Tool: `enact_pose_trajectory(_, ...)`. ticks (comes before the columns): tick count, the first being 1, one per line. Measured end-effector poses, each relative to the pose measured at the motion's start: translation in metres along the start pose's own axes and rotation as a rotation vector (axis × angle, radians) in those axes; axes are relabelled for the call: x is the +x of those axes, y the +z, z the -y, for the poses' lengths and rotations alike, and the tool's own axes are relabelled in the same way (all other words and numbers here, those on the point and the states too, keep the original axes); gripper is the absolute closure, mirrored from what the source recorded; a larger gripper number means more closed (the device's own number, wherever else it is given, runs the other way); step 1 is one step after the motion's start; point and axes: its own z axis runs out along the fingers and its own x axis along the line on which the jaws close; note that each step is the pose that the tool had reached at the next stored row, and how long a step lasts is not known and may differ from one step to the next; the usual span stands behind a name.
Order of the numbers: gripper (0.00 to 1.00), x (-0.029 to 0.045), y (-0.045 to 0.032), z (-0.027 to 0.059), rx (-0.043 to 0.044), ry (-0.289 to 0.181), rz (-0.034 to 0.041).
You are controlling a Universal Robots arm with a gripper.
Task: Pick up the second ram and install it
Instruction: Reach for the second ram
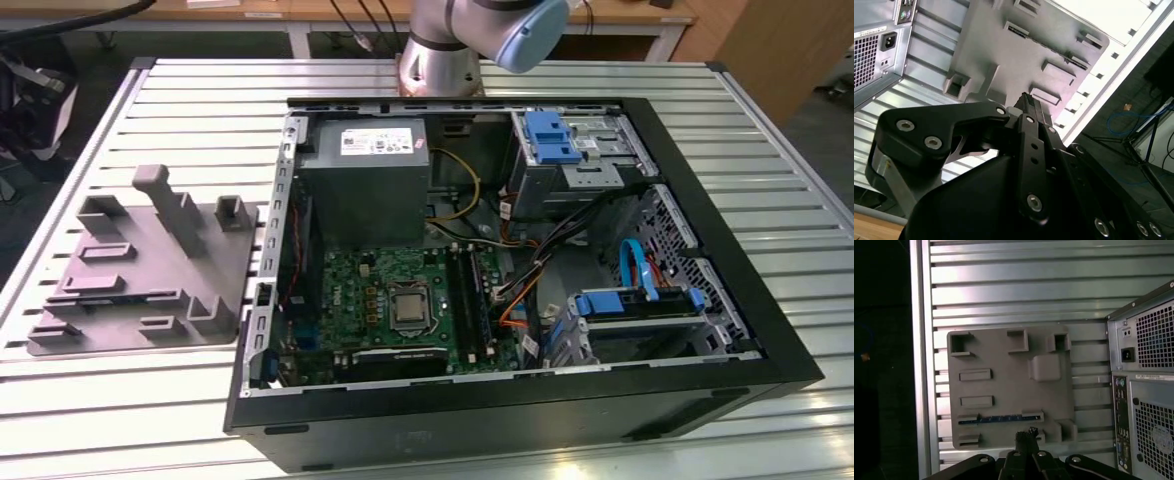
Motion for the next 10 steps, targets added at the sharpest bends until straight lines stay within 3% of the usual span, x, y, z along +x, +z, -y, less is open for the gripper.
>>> enact_pose_trajectory(10,0.9,0.0017,0.0173,0.0182,0.0,0.0,0.0)
